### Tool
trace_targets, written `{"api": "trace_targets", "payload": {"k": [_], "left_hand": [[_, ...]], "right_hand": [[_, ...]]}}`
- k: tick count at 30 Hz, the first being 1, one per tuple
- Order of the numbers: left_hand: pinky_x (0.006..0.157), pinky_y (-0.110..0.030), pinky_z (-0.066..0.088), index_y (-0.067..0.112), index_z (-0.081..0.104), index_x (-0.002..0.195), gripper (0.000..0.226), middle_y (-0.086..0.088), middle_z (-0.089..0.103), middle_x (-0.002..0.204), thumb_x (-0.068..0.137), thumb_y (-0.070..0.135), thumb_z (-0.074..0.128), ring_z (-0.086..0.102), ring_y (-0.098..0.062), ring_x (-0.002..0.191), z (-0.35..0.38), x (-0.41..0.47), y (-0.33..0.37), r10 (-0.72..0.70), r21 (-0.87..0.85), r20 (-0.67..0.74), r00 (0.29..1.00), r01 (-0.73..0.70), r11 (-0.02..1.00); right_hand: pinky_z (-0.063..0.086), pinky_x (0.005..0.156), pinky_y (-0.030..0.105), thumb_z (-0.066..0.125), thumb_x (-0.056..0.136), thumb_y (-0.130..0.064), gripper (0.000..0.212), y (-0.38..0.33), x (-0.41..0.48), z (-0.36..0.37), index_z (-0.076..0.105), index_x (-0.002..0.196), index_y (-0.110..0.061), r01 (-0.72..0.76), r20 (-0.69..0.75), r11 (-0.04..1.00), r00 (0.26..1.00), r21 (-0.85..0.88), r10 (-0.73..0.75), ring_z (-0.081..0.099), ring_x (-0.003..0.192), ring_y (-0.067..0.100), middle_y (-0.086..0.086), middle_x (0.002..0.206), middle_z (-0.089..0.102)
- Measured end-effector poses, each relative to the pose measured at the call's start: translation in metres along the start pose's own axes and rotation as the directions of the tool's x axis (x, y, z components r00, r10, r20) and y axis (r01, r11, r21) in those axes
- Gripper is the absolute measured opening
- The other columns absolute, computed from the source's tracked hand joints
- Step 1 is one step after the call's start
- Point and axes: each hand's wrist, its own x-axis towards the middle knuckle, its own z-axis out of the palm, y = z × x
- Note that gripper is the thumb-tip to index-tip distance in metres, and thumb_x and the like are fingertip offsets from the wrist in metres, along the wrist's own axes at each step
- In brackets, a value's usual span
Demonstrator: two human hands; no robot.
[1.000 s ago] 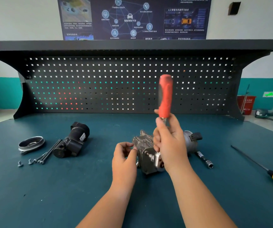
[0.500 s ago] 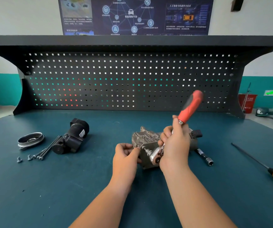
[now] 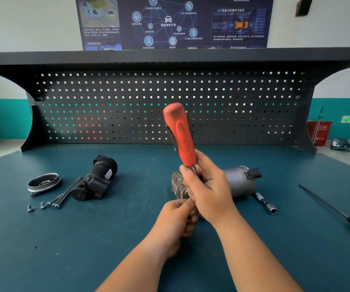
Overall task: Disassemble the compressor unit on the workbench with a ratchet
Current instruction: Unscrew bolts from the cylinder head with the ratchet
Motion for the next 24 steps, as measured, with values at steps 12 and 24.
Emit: {"api": "trace_targets", "payload": {"k": [12, 24], "left_hand": [[0.035, -0.015, 0.02, 0.023, 0.042, 0.05, 0.032, 0.009, 0.032, 0.042, 0.07, 0.036, 0.063, 0.022, -0.004, 0.034, 0.0, 0.011, -0.004, -0.036, -0.298, 0.028, 0.999, 0.043, 0.954], [0.064, -0.028, 0.045, 0.015, 0.065, 0.085, 0.02, 0.005, 0.061, 0.077, 0.092, 0.011, 0.047, 0.055, -0.015, 0.073, -0.013, 0.016, -0.006, 0.173, -0.005, -0.492, 0.853, -0.201, 0.979]], "right_hand": [[0.027, 0.033, 0.011, 0.041, 0.098, -0.024, 0.024, 0.01, 0.01, -0.011, 0.048, 0.075, -0.021, -0.109, -0.486, 0.543, 0.328, 0.833, 0.81, 0.028, 0.028, 0.004, -0.014, 0.035, 0.034], [0.037, 0.059, 0.017, 0.048, 0.093, -0.027, 0.016, 0.0, 0.001, 0.012, 0.054, 0.105, -0.035, -0.009, -0.062, 0.994, 0.998, -0.11, 0.002, 0.042, 0.055, 0.0, -0.019, 0.059, 0.047]]}}
